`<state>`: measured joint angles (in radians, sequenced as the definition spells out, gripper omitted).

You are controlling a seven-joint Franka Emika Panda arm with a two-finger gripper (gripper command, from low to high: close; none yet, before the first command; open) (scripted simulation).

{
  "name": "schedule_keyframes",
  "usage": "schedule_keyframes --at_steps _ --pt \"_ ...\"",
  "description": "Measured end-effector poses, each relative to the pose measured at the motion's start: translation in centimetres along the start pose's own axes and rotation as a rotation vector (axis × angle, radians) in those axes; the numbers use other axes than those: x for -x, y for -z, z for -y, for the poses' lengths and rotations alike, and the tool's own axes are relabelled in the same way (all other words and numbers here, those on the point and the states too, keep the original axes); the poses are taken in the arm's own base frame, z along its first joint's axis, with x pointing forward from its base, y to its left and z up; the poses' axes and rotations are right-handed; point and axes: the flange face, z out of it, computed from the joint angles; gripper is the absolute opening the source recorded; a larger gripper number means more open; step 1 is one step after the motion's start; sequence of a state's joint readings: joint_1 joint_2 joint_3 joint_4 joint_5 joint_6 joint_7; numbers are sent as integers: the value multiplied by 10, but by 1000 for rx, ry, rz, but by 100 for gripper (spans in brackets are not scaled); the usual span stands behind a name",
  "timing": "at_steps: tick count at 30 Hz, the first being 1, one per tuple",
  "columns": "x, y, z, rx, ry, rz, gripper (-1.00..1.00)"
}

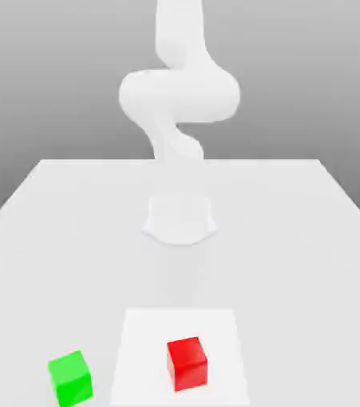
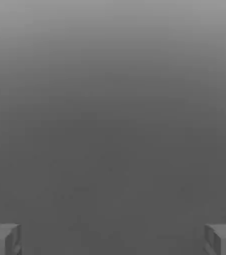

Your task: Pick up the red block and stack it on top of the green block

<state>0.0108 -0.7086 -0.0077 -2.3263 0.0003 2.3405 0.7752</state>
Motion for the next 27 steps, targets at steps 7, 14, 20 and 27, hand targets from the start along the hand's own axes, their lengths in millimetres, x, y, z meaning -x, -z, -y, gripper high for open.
schedule_keyframes --at_steps 7,14,20,27 --pt "26 -148 -22 139 72 171 0" --pt "81 -271 -71 270 143 341 0" --pt "146 -354 -131 380 206 488 0" --pt "205 -422 -190 442 239 572 0"
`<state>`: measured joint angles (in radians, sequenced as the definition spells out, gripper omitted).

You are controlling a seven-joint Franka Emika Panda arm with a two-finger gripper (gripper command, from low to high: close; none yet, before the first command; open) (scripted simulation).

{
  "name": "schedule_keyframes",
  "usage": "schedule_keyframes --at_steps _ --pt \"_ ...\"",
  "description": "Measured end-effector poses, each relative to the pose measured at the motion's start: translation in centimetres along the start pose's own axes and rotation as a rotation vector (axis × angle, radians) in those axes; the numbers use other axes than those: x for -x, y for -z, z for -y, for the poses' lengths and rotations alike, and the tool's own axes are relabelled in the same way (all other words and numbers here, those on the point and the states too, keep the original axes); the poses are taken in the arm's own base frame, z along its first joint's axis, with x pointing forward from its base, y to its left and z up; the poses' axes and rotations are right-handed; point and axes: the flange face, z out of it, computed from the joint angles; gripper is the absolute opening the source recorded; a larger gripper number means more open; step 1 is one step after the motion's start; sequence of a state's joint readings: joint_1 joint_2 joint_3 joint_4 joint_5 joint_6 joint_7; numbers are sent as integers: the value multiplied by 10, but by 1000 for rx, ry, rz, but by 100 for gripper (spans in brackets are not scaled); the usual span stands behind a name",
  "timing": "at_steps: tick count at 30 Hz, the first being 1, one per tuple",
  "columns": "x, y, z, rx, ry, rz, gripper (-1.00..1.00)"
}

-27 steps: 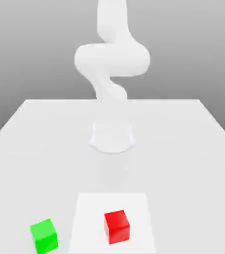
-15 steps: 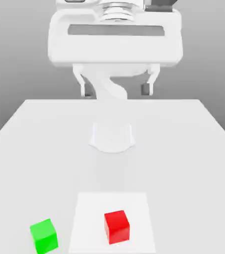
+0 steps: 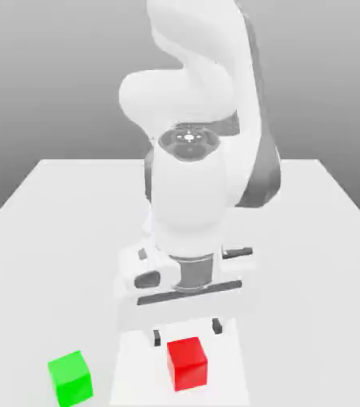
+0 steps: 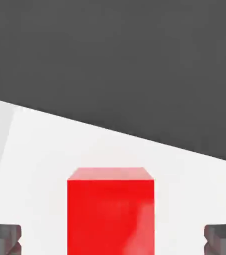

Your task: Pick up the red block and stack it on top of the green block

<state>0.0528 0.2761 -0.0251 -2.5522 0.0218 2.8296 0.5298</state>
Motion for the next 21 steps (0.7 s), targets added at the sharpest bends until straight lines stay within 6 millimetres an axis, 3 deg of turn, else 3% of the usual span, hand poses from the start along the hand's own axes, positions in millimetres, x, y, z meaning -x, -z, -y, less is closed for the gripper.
schedule_keyframes --at_steps 1,2,9,14,21 --pt "1 -12 0 0 0 1 0" --pt "1 -20 -1 0 0 1 -100" --pt "1 -20 -1 1 0 1 -100" --pt "1 32 -1 1 -1 2 -100" --pt "-54 59 -64 0 -442 2 -100"
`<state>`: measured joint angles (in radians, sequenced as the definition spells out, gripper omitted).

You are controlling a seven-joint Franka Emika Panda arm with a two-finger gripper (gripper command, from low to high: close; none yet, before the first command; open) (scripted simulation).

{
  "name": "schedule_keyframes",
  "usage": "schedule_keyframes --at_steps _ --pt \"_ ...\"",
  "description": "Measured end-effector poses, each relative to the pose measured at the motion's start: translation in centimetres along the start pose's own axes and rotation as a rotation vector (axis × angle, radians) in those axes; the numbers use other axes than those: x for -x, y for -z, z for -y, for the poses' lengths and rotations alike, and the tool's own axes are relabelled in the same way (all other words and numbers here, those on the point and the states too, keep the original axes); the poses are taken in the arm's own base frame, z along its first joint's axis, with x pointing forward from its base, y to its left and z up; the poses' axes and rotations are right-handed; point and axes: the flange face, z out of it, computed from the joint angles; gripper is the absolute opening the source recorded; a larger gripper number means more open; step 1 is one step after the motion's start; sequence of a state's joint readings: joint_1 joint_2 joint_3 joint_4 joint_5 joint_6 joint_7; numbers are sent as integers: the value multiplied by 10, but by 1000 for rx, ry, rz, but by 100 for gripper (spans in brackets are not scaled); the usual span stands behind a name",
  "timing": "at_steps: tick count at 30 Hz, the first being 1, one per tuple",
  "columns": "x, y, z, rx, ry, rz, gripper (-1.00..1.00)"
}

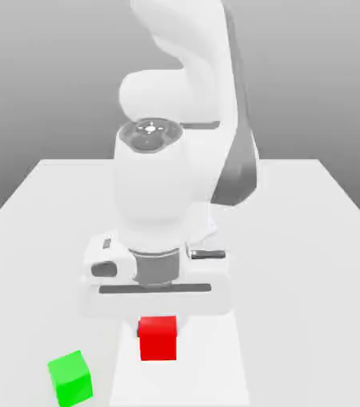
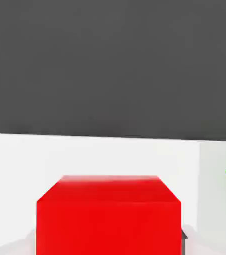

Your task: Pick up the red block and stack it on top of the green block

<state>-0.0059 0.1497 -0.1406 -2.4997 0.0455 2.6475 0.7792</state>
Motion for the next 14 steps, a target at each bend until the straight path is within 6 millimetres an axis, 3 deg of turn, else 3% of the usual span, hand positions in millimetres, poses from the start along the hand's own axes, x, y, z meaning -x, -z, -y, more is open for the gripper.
schedule_keyframes --at_steps 6,10,11,14 --pt "-67 13 -45 -1 -409 0 -100" --pt "-75 -32 -51 -1 -456 0 -100" --pt "-75 -41 -51 0 -458 -1 100" --pt "-75 -41 -51 0 -458 -1 100"
